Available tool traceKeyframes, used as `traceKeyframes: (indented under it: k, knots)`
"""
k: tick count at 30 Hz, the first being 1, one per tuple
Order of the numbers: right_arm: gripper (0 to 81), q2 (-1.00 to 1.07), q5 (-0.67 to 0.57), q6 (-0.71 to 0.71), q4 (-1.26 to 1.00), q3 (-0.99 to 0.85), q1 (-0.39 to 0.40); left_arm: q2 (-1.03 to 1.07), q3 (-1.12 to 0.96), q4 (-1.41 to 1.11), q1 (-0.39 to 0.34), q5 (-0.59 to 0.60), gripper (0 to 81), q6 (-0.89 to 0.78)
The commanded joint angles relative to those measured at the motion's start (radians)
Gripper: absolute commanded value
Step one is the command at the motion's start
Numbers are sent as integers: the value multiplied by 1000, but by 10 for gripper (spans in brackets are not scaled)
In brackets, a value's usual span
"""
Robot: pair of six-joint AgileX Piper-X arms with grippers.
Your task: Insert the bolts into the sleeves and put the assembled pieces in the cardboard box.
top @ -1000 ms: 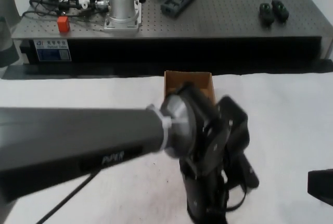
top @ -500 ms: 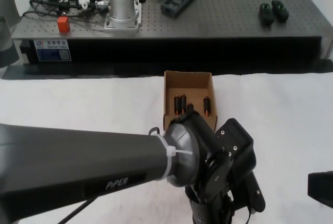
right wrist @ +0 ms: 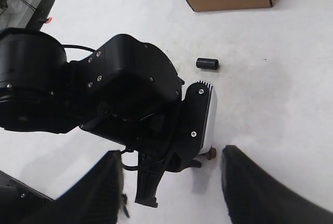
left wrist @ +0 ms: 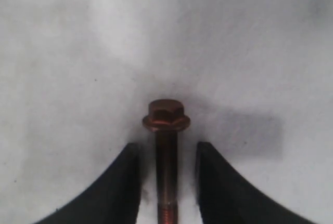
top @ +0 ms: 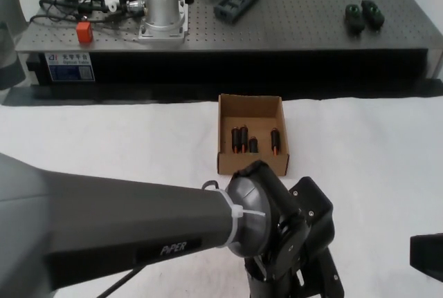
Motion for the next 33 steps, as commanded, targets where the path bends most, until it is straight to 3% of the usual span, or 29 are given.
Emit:
traceKeyframes:
  k: [1,4,6,11,17,23,28,33]
  knots:
    - [418,-11,-5,-12,-1,-4,-1,28,0,-27,-2,3,178,6]
    - [418,-11,-5,-12,-1,-4,-1,28,-2,-52,-2,3,8,-9]
    - [418,-11,-1,-12,-3,-4,-1,28,-2,-93,-2,-16,7,-54]
    - [418,-1,26,-34,-13,-4,-1,-64,7,-109,30,-199,7,-242]
    - [418,157,48,-57,-48,-4,7,-405,242,-214,169,-238,7,-514]
    - [418,517,136,-98,-259,-31,121,-836,511,-331,262,-241,7,-569]
    - [418,909,259,-330,-308,-173,270,-1108,616,-330,283,-241,7,-586]
    - [418,1244,328,-496,-286,-392,360,-1262,660,-330,283,-241,7,-586]
